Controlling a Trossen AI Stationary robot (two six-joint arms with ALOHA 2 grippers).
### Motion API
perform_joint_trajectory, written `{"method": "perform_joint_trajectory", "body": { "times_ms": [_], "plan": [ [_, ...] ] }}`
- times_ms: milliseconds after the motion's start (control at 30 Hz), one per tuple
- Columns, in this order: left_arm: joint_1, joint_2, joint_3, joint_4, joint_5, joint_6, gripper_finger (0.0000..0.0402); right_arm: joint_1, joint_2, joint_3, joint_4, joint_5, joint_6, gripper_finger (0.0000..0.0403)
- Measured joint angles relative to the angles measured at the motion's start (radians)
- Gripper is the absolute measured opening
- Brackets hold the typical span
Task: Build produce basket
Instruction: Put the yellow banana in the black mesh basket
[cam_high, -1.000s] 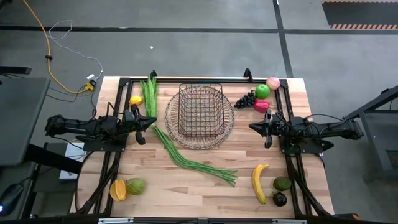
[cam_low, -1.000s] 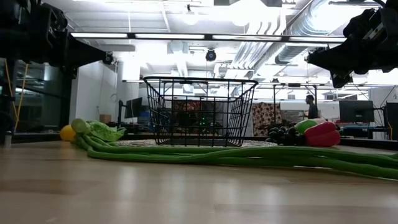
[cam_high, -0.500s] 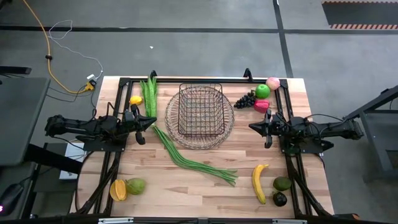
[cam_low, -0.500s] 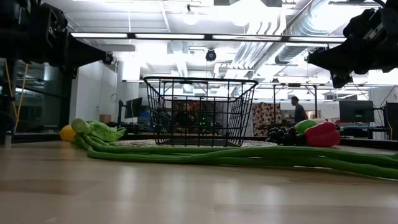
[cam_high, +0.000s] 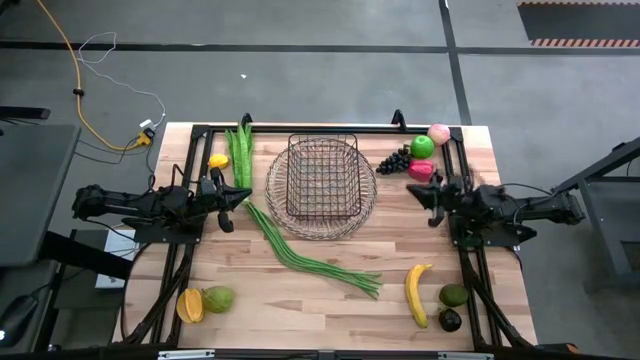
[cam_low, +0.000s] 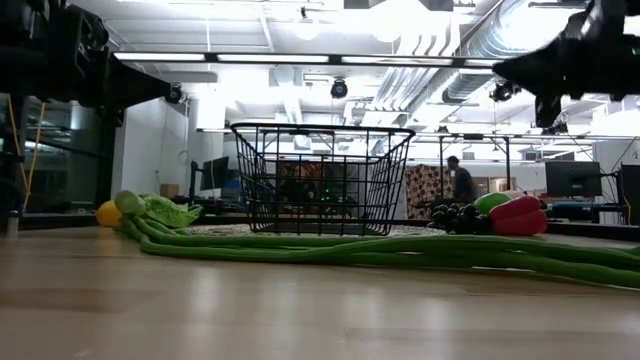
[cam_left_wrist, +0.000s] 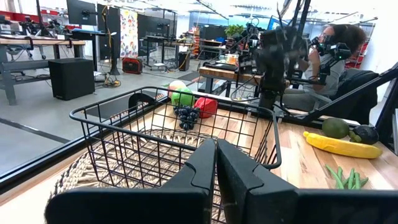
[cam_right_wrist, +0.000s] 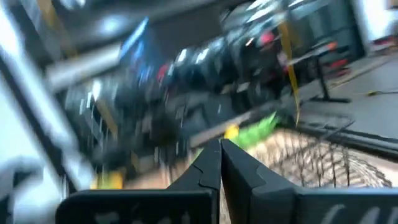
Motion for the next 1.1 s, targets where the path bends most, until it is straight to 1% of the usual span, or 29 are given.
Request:
{"method": "perform_joint_trajectory", "body": {
  "times_ms": [67,100,200,233,267,333,400,467,533,633,700,767,867,967,1033,1100],
  "plan": [
    [0.0,0.0,0.0,0.0,0.0,0.0,0.0005,0.0,0.002,0.0,0.081,0.008,0.066,0.0002],
    [0.0,0.0,0.0,0.0,0.0,0.0,0.0005,0.0,0.009,0.001,0.123,-0.033,0.083,0.0002],
    [0.0,0.0,0.0,0.0,0.0,0.0,0.0005,0.02,0.065,0.019,0.229,-0.285,0.092,0.0002],
    [0.0,0.0,0.0,0.0,0.0,0.0,0.0005,0.034,0.093,0.029,0.267,-0.336,0.093,0.0002],
    [0.0,0.0,0.0,0.0,0.0,0.0,0.0005,0.05,0.121,0.041,0.29,-0.358,0.096,0.0002],
    [0.0,0.0,0.0,0.0,0.0,0.0,0.0005,0.083,0.187,0.073,0.28,-0.353,0.068,0.0002],
    [0.0,0.0,0.0,0.0,0.0,0.0,0.0005,0.113,0.253,0.12,0.231,-0.345,0.035,0.0002],
    [0.0,0.0,0.0,0.0,0.0,0.0,0.0005,0.142,0.314,0.196,0.124,-0.345,0.018,0.0002],
    [0.0,0.0,0.0,0.0,0.0,0.0,0.0005,0.171,0.367,0.294,-0.059,-0.345,0.026,0.0002],
    [0.0,0.0,0.0,0.0,0.0,0.0,0.0005,0.219,0.463,0.461,-0.396,-0.331,0.112,0.0002],
    [0.0,0.0,0.0,0.0,0.0,0.0,0.0005,0.255,0.534,0.564,-0.602,-0.312,0.219,0.0002],
    [0.0,0.0,0.0,0.0,0.0,0.0,0.0005,0.29,0.61,0.657,-0.786,-0.309,0.371,0.0002],
    [0.0,0.0,0.0,0.0,0.0,0.0,0.0005,0.362,0.722,0.752,-0.966,-0.347,0.644,0.0002],
    [0.0,0.0,0.0,0.0,0.0,0.0,0.0005,0.44,0.823,0.791,-1.042,-0.413,0.919,0.0002],
    [0.0,0.0,0.0,0.0,0.0,0.0,0.0005,0.496,0.884,0.795,-1.031,-0.453,1.083,0.0002],
    [0.0,0.0,0.0,0.0,0.0,0.0,0.0005,0.55,0.941,0.795,-1.011,-0.466,1.22,0.0002]
  ]
}}
